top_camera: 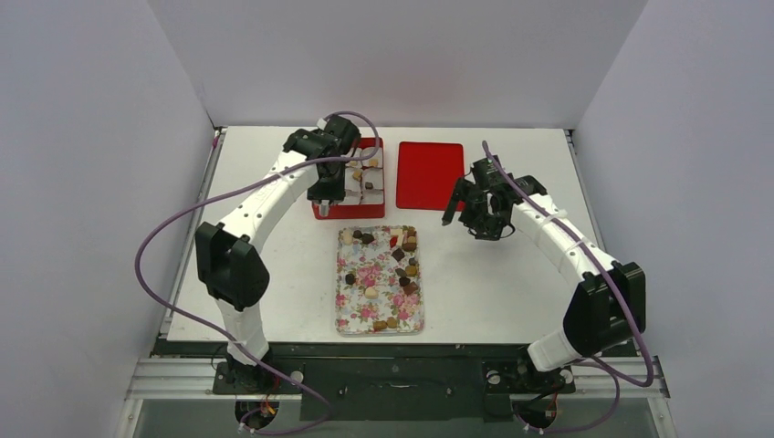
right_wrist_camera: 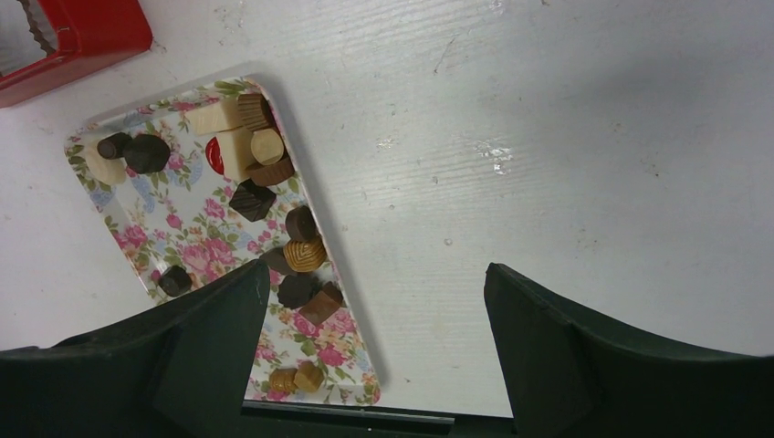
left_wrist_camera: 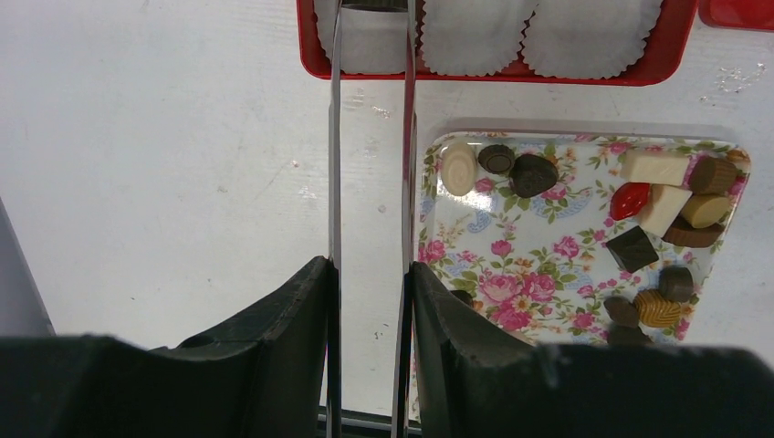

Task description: Pack the chocolate

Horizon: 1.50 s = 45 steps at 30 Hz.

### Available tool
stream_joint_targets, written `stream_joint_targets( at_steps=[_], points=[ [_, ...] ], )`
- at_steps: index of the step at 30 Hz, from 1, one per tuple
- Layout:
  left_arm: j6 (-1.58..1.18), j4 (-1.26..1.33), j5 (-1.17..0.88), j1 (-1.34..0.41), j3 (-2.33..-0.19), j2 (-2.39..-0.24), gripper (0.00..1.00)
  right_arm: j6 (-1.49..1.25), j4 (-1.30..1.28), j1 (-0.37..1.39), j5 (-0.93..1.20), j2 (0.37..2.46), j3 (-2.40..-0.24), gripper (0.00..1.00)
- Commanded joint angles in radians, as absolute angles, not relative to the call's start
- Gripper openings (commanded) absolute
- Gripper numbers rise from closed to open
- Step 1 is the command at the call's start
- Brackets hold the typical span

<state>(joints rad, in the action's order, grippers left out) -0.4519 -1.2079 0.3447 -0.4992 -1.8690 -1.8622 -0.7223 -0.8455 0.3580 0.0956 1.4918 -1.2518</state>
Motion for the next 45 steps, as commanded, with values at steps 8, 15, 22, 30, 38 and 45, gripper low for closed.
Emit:
stream_joint_targets(
  at_steps=[8,15,22,30,38,45],
  points=[
    [-0.415,-1.187,0.388,-0.480,-1.930,-1.935,0.27,-0.710,-0.829,0.338,0.124,1.548,-1.318,0.83],
    [-0.409,-1.200,0.384,-0.480,-1.947,-1.952,0.29,-0.702,-0.833,0.330,0.130,1.569,-1.330,0.83],
    [-0.409,-1.228,0.392,-0.480,-1.970,-1.967,0.31,-0.698,-0.831,0.327,0.133,1.580,-1.336,0.83],
    [-0.420,-1.247,0.400,-0.480,-1.971,-1.954,0.33,-0.696,-0.831,0.324,0.135,1.582,-1.335,0.83],
    [-0.421,-1.248,0.403,-0.480,-1.960,-1.939,0.35,-0.697,-0.828,0.324,0.134,1.573,-1.330,0.83],
    [-0.424,-1.250,0.403,-0.481,-1.952,-1.927,0.38,-0.696,-0.827,0.324,0.133,1.564,-1.326,0.83]
  ],
)
